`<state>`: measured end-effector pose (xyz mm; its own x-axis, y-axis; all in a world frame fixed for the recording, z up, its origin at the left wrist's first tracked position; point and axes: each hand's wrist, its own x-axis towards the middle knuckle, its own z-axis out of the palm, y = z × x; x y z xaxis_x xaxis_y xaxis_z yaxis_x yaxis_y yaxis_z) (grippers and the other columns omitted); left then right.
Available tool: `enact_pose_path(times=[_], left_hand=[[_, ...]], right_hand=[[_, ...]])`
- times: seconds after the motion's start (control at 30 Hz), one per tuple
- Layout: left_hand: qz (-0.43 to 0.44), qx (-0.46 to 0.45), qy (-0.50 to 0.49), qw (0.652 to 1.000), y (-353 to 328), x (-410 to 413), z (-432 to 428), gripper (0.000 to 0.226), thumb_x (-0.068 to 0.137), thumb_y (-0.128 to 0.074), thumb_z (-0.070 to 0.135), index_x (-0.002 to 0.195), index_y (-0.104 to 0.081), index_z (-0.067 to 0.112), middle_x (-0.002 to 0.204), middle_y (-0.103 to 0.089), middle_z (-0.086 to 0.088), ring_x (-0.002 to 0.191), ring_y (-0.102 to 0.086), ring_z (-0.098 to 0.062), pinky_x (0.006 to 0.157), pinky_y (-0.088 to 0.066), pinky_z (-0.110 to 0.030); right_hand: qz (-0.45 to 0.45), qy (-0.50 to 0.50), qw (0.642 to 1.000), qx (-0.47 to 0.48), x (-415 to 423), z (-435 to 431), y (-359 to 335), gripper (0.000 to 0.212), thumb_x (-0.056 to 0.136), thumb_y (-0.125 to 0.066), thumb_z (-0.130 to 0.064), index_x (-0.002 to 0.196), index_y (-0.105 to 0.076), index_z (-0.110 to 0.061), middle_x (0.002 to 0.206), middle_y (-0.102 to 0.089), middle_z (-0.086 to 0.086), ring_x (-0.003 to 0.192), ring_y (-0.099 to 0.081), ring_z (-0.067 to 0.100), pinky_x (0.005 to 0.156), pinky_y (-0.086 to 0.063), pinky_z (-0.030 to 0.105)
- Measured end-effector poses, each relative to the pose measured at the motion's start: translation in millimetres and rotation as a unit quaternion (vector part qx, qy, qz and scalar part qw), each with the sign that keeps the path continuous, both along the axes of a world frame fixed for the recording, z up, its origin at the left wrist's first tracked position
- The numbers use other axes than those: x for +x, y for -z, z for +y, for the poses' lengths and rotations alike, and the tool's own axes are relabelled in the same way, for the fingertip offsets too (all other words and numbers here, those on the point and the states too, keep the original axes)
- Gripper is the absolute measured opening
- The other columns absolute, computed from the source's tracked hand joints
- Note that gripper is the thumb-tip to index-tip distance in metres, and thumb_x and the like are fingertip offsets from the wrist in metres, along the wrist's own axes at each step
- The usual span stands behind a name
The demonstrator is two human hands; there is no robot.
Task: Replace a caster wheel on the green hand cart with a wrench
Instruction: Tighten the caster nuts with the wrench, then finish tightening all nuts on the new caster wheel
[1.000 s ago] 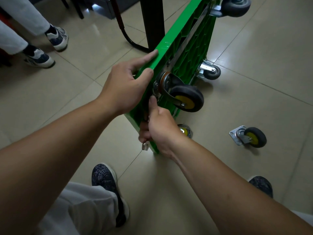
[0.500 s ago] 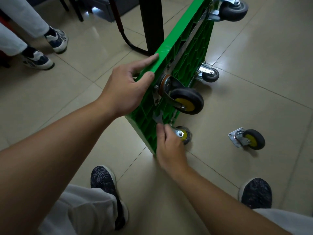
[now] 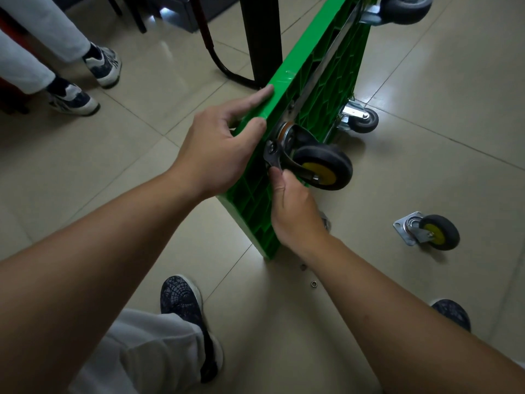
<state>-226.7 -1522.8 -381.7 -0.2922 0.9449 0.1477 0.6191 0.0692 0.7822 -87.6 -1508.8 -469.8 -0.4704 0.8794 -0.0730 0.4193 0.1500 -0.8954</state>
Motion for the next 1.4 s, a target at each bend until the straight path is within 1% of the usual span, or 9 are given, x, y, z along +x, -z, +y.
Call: enact_pose_path(times=[0.2, 0.33, 0.5, 0.6, 0.7, 0.87, 1.03, 1.13, 1.4], left_hand=[[0.003, 0.0, -0.007, 1.0, -1.3, 1.8, 0.1, 0.05, 0.094, -0.05, 0.038, 0.144, -0.055, 0.039, 0.148, -0.054, 0.014, 0.13, -0.052, 0.003, 0.109, -0.047, -0.031], [0.013, -0.002, -0.006, 1.0, -2.5, 4.7, -0.7, 0.051, 0.095, -0.049, 0.039, 0.145, -0.054, 0.038, 0.149, -0.054, 0.012, 0.124, -0.054, 0.004, 0.104, -0.051, -0.03], [-0.002, -0.007, -0.006, 1.0, -5.2, 0.8, -2.9, 0.05, 0.094, -0.05, 0.04, 0.144, -0.056, 0.039, 0.148, -0.055, 0.012, 0.133, -0.05, 0.0, 0.111, -0.047, -0.04], [0.009, -0.013, -0.004, 1.0, -7.2, 4.2, -3.9, 0.051, 0.094, -0.049, 0.041, 0.145, -0.054, 0.039, 0.149, -0.053, 0.013, 0.131, -0.05, -0.002, 0.109, -0.048, -0.036], [0.014, -0.014, -0.003, 1.0, -7.6, 4.8, -3.9, 0.05, 0.095, -0.05, 0.04, 0.145, -0.053, 0.04, 0.147, -0.053, 0.014, 0.128, -0.052, -0.002, 0.104, -0.05, -0.032], [0.019, -0.022, 0.001, 1.0, -7.9, 1.6, -3.5, 0.046, 0.101, -0.056, 0.034, 0.147, -0.053, 0.039, 0.151, -0.051, 0.009, 0.131, -0.053, -0.005, 0.104, -0.048, -0.028], [0.047, -0.04, 0.004, 0.998, -11.7, 2.1, -3.4, 0.055, 0.093, -0.061, 0.045, 0.147, -0.05, 0.045, 0.151, -0.05, 0.015, 0.133, -0.051, -0.006, 0.112, -0.045, -0.042], [0.063, -0.049, 0.001, 0.997, -14.5, 3.9, -2.9, 0.058, 0.093, -0.066, 0.043, 0.148, -0.048, 0.045, 0.151, -0.049, 0.017, 0.131, -0.049, -0.004, 0.109, -0.044, -0.034], [0.029, -0.042, -0.006, 0.999, -12.5, 5.1, -3.1, 0.057, 0.097, -0.065, 0.026, 0.149, -0.049, 0.039, 0.147, -0.055, 0.008, 0.129, -0.056, -0.007, 0.099, -0.056, -0.035]], right_hand=[[0.007, 0.01, 0.999, -0.032, -4.0, -2.8, -3.4, 0.045, 0.104, -0.02, -0.052, 0.077, -0.042, -0.023, 0.07, -0.049, -0.007, 0.062, -0.047, 0.004, 0.058, -0.029, 0.031], [0.132, 0.072, 0.978, -0.143, -31.6, -28.3, -6.4, 0.063, 0.103, -0.017, -0.056, 0.099, -0.064, -0.014, 0.082, -0.067, -0.001, 0.078, -0.064, 0.019, 0.066, -0.047, 0.029], [0.115, 0.05, 0.983, -0.133, -22.8, -21.1, -9.9, 0.064, 0.103, -0.018, -0.056, 0.109, -0.065, -0.013, 0.093, -0.068, -0.003, 0.086, -0.063, 0.012, 0.067, -0.045, 0.023], [0.098, 0.043, 0.989, -0.098, -12.6, -19.3, -9.3, 0.06, 0.103, -0.019, -0.057, 0.093, -0.062, -0.017, 0.082, -0.063, -0.004, 0.078, -0.059, 0.011, 0.063, -0.042, 0.025], [0.07, 0.037, 0.995, -0.059, -1.4, -20.3, -9.0, 0.056, 0.102, -0.021, -0.057, 0.078, -0.051, -0.016, 0.068, -0.052, -0.004, 0.061, -0.05, 0.01, 0.053, -0.035, 0.027], [-0.055, -0.025, 0.996, 0.069, 57.3, -18.7, 47.7, 0.054, 0.095, -0.024, -0.064, 0.09, -0.053, -0.018, 0.07, -0.055, -0.008, 0.062, -0.052, 0.008, 0.058, -0.039, 0.033], [-0.228, 0.042, 0.973, 0.005, 130.6, -22.1, 142.9, 0.026, 0.099, -0.051, -0.048, 0.097, -0.04, -0.025, 0.075, -0.062, -0.001, 0.067, -0.058, 0.027, 0.061, -0.047, 0.038], [-0.315, -0.004, 0.949, -0.03, 156.5, -15.3, 180.3, 0.022, 0.099, -0.053, -0.04, 0.096, -0.039, -0.024, 0.073, -0.057, 0.0, 0.068, -0.057, 0.028, 0.063, -0.048, 0.039], [-0.35, -0.01, 0.932, -0.091, 175.9, 9.9, 232.5, 0.016, 0.09, -0.058, -0.012, 0.092, -0.048, -0.023, 0.095, -0.052, 0.006, 0.079, -0.053, 0.027, 0.071, -0.046, 0.039]])
